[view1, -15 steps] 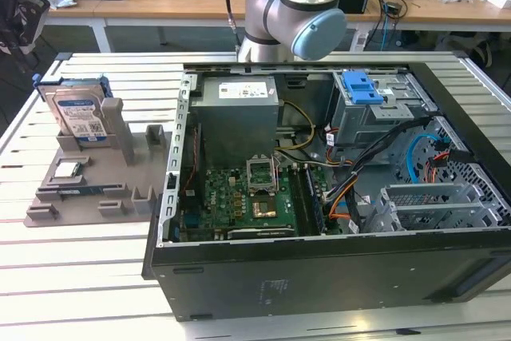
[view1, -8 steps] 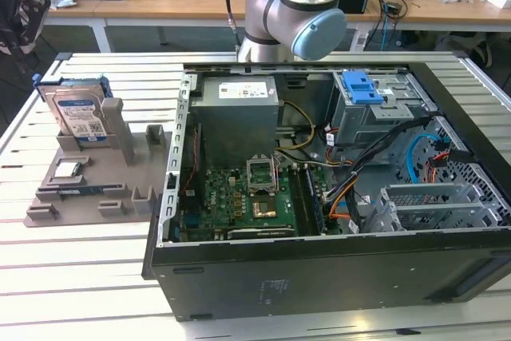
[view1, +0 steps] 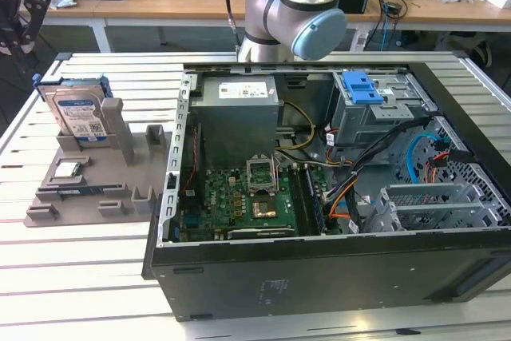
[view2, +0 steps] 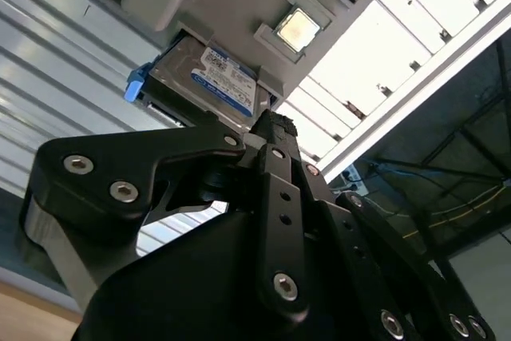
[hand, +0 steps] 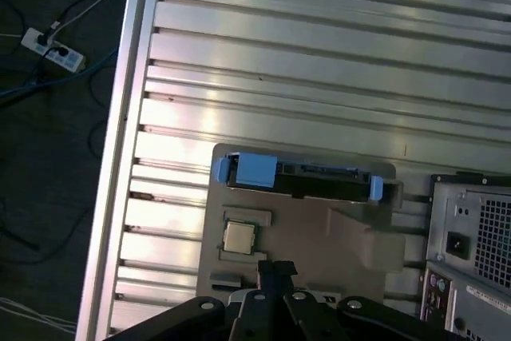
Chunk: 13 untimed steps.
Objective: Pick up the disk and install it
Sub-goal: 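Pick up the disk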
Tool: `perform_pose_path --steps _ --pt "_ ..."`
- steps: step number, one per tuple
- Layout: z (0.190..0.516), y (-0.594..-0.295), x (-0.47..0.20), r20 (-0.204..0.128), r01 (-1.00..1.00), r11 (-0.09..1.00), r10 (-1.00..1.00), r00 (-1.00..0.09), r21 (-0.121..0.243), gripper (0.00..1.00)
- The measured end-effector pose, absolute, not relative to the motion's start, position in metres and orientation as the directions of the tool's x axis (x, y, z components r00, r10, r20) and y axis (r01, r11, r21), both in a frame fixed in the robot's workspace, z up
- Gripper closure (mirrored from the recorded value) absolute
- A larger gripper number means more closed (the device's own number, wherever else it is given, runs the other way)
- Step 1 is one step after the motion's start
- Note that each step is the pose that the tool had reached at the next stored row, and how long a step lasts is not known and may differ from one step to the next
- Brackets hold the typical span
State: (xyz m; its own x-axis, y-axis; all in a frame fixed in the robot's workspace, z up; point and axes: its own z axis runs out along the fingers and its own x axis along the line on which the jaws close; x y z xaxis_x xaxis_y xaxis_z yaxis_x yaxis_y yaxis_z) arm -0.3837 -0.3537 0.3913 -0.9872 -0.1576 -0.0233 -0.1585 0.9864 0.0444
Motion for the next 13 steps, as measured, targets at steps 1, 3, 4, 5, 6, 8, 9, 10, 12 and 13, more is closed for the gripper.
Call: perform_pose_path --steps 1,3,4,5,6,8,9,10,12,13 --pt "0.3913 -0.3537 -0.3837 -0.023 -0.178 0.983 -0.177 -0.984 0.044 0.9" --pt "0.3913 -0.3537 -0.3837 -0.023 -0.207 0.977 -0.207 -0.978 0.044 0.9" --pt "0.3913 -0.3537 -0.3837 -0.023 -0.219 0.975 -0.218 -0.976 0.044 0.9" --pt "0.3913 -0.3537 -0.3837 -0.023 -0.232 0.972 -0.231 -0.973 0.044 0.9" --pt "0.3913 -0.3537 -0.3837 -0.023 -0.253 0.966 -0.252 -0.967 0.044 0.9" --pt "0.3913 -0.3537 -0.3837 -0.023 -0.303 0.952 -0.303 -0.953 0.044 0.9" --pt "0.3913 -0.3537 -0.3837 -0.023 -0.319 0.947 -0.319 -0.948 0.044 0.9" --pt "0.3913 -0.3537 -0.3837 -0.023 -0.331 0.943 -0.33 -0.944 0.044 0.9" --pt "0.3913 -0.3537 -0.3837 -0.023 -0.376 0.925 -0.376 -0.926 0.044 0.9" --pt "0.3913 -0.3537 -0.3837 -0.023 -0.4 0.915 -0.399 -0.916 0.044 0.9"
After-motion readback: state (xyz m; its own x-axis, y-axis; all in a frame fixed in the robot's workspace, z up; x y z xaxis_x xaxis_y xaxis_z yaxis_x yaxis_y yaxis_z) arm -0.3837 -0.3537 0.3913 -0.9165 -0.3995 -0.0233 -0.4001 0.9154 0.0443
